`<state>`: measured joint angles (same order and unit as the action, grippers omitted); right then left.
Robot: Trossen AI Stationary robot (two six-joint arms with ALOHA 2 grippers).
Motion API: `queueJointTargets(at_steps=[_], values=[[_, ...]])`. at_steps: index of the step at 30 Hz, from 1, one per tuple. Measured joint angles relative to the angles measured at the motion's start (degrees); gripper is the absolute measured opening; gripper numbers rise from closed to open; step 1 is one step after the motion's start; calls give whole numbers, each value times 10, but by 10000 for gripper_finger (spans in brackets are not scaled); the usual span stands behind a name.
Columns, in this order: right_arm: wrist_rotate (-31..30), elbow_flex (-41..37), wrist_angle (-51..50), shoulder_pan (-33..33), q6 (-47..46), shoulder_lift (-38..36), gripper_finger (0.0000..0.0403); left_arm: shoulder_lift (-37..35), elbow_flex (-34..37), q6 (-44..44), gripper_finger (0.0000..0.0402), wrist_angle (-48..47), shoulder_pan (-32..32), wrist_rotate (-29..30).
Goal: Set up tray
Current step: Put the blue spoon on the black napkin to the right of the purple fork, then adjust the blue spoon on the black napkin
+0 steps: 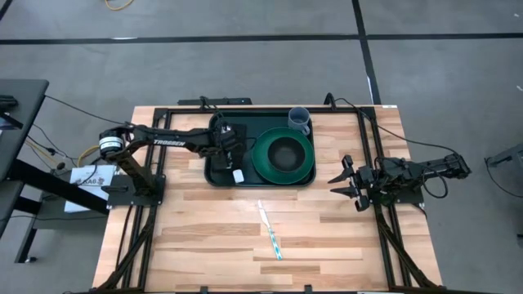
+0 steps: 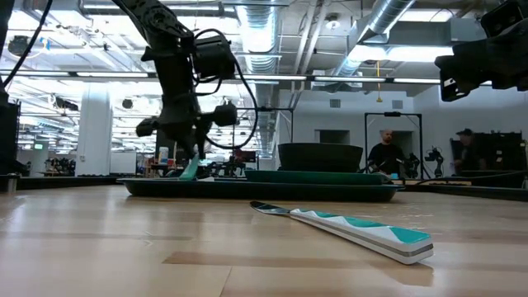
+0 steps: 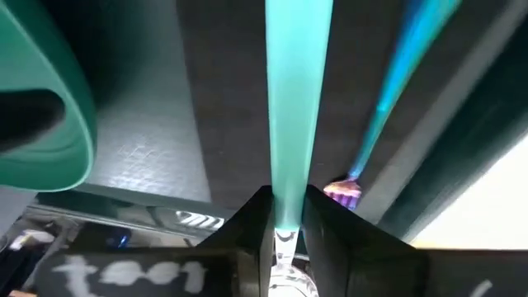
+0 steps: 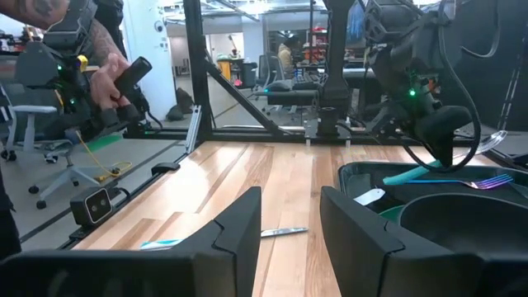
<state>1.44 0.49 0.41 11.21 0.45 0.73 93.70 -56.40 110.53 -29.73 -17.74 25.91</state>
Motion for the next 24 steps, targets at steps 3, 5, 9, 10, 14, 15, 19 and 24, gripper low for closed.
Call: queueJointTargets(at_steps=[3, 5, 9, 10, 14, 15, 19, 24], values=[[0, 0, 0, 0, 0, 0, 118, 1, 0, 0, 36, 5, 0, 1], [0, 0, 0, 0, 0, 0, 118, 1, 0, -5, 31, 5, 0, -1], [0, 0, 0, 0, 0, 0, 118, 1, 0, -13, 36, -4, -4, -1], [0, 0, 0, 0, 0, 0, 118, 1, 0, -13, 40, -6, -6, -2], [0, 0, 0, 0, 0, 0, 118, 1, 0, -27, 54, -6, -15, -12], [0, 0, 0, 0, 0, 0, 118, 1, 0, -29, 55, -6, -17, -16], [0, 0, 0, 0, 0, 0, 118, 1, 0, -27, 58, -7, -19, -18], [0, 0, 0, 0, 0, 0, 118, 1, 0, -30, 58, -3, -19, -32]])
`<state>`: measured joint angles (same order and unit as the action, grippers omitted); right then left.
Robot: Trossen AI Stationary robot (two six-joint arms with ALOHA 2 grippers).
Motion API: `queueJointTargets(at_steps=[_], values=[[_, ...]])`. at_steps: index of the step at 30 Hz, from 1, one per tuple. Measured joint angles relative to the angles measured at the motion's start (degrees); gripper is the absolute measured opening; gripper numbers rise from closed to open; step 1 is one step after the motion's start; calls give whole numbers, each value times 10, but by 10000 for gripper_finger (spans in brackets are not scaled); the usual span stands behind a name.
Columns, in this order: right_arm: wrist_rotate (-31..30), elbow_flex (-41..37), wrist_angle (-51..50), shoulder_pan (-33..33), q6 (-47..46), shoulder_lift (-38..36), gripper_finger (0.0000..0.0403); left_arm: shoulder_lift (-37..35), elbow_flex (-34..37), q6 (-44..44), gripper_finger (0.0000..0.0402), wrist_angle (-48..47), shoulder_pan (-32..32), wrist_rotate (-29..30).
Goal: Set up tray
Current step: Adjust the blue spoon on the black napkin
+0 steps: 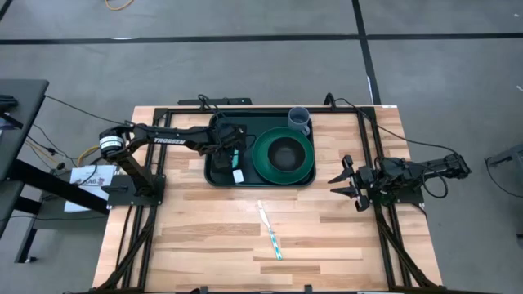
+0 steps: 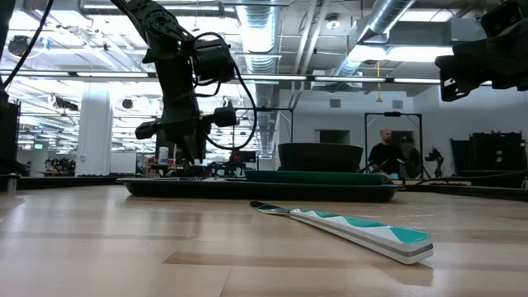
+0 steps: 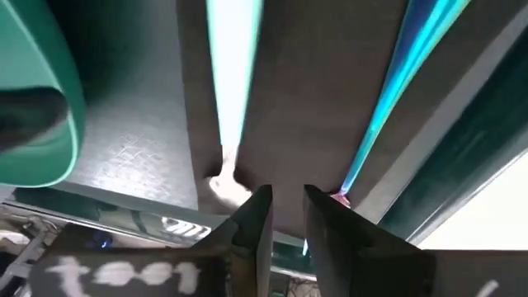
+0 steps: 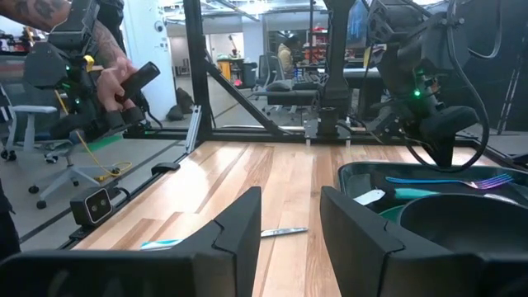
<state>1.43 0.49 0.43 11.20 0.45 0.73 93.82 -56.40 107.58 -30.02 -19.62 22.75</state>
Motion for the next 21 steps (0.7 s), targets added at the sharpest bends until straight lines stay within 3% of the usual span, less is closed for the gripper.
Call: queueJointTargets(at_steps=[7, 10, 16, 21], values=[[0, 0, 0, 0, 0, 0, 118, 0, 0, 12, 38, 31, 2, 47], [0, 0, 0, 0, 0, 0, 118, 0, 0, -51, 26, 85, 6, 69], [0, 0, 0, 0, 0, 0, 118, -7, -43, -351, 12, 115, 17, 64], [0, 0, 0, 0, 0, 0, 118, -30, -98, -721, 11, 99, 20, 60]])
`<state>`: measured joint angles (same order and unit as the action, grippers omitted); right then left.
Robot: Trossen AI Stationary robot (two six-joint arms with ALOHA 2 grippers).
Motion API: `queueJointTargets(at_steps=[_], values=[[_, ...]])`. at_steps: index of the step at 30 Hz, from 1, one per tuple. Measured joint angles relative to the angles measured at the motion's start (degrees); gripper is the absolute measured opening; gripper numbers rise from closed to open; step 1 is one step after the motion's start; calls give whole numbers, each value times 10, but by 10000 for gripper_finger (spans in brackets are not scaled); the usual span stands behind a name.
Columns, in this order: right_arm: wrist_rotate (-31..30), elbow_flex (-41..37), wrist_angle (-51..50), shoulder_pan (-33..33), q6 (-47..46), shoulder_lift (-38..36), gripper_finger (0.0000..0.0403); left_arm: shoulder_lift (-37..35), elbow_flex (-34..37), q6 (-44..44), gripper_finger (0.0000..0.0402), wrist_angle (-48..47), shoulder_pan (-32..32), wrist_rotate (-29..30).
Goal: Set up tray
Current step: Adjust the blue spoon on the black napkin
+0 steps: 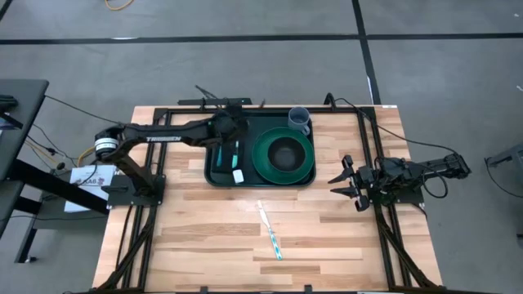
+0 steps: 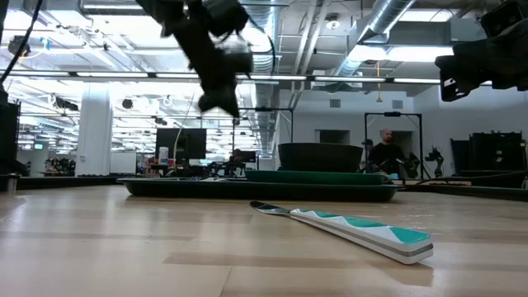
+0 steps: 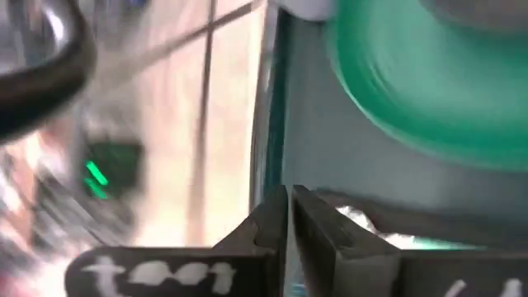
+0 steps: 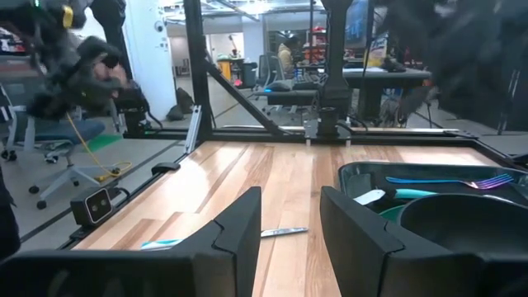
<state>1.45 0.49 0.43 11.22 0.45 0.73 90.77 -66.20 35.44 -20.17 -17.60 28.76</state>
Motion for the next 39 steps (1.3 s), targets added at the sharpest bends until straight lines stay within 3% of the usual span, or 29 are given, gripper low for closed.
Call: queueJointTargets(at_steps=[8, 14, 21, 25, 34, 39], values=[[0, 0, 0, 0, 0, 0, 118, -13, -88, -559, 11, -173, -55, -129], [0, 0, 0, 0, 0, 0, 118, -7, -85, -761, 11, -250, -100, -199], [0, 0, 0, 0, 0, 0, 118, 35, -85, -817, 12, -263, -121, -282], [0, 0, 0, 0, 0, 0, 118, 68, -85, -842, 31, -259, -127, -315], [0, 0, 0, 0, 0, 0, 118, 108, -85, -870, 123, -255, -131, -309], [0, 0, 0, 0, 0, 0, 118, 107, -85, -854, 143, -239, -135, -289]])
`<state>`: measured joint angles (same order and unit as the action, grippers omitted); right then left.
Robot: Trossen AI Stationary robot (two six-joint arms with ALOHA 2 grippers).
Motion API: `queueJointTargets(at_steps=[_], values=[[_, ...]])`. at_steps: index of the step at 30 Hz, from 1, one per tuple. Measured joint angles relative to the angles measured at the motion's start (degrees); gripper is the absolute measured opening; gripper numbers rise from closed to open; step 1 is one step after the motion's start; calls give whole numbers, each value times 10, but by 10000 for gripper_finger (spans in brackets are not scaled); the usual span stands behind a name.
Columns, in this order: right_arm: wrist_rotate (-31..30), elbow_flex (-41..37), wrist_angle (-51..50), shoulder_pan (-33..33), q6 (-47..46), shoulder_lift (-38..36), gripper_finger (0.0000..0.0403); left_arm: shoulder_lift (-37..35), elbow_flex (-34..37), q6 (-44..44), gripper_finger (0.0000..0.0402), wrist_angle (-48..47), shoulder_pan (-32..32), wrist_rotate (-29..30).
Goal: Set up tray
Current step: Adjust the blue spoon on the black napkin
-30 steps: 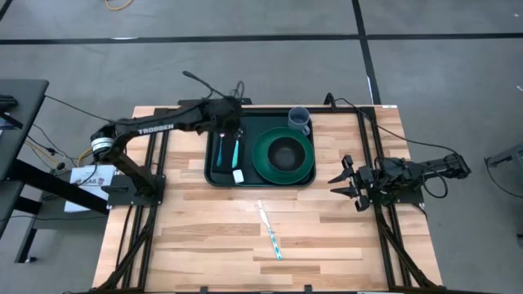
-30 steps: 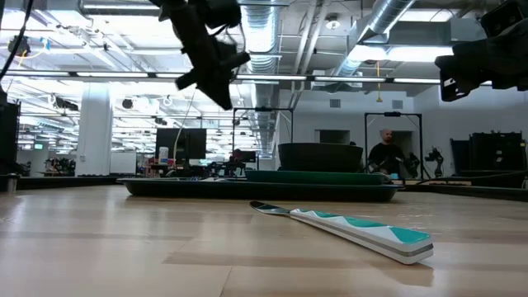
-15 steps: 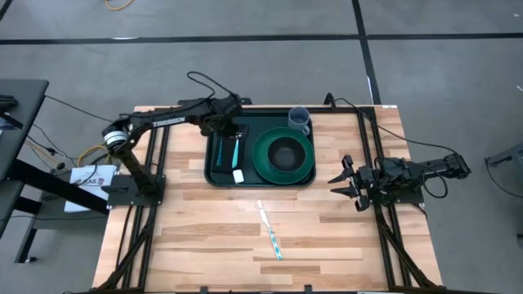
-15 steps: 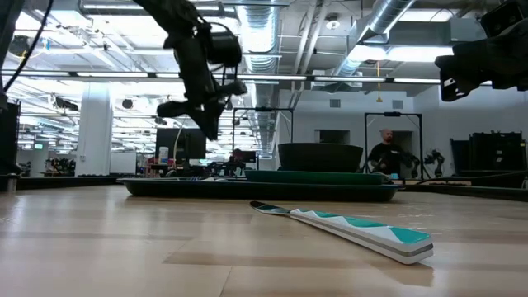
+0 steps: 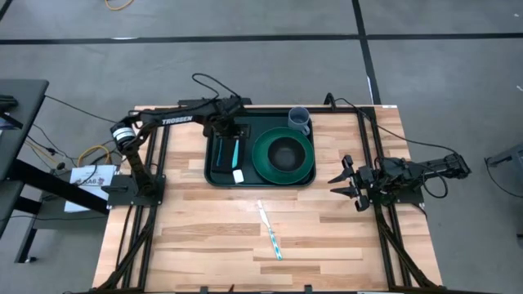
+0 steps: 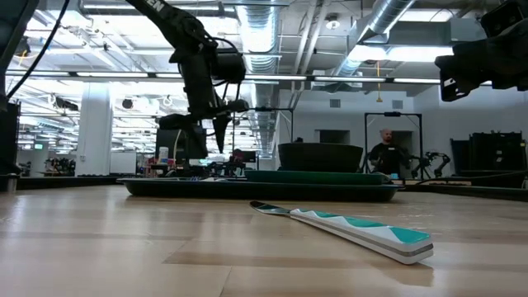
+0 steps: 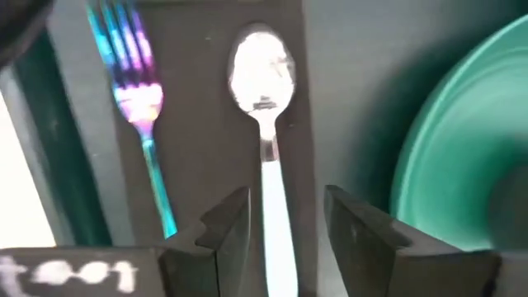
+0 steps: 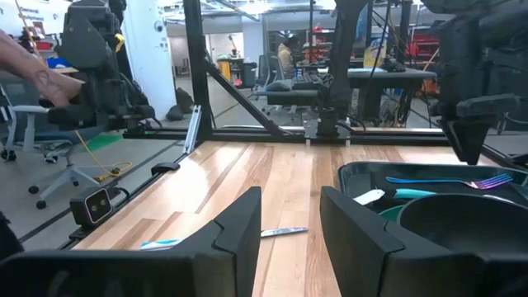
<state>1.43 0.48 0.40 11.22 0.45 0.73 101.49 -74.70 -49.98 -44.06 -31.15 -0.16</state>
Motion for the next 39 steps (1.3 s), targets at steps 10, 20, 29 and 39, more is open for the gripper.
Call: queueJointTargets(at_steps=[10, 20, 29, 39], values=[[0, 0, 0, 0, 0, 0, 118, 60, 0, -1, 126, -19, 10, -35], [0, 0, 0, 0, 0, 0, 118, 75, 0, -5, 119, -15, 21, -32], [0, 0, 0, 0, 0, 0, 118, 75, 0, -6, 119, -10, 27, -36], [0, 0, 0, 0, 0, 0, 118, 75, 0, -6, 119, -10, 41, -8]])
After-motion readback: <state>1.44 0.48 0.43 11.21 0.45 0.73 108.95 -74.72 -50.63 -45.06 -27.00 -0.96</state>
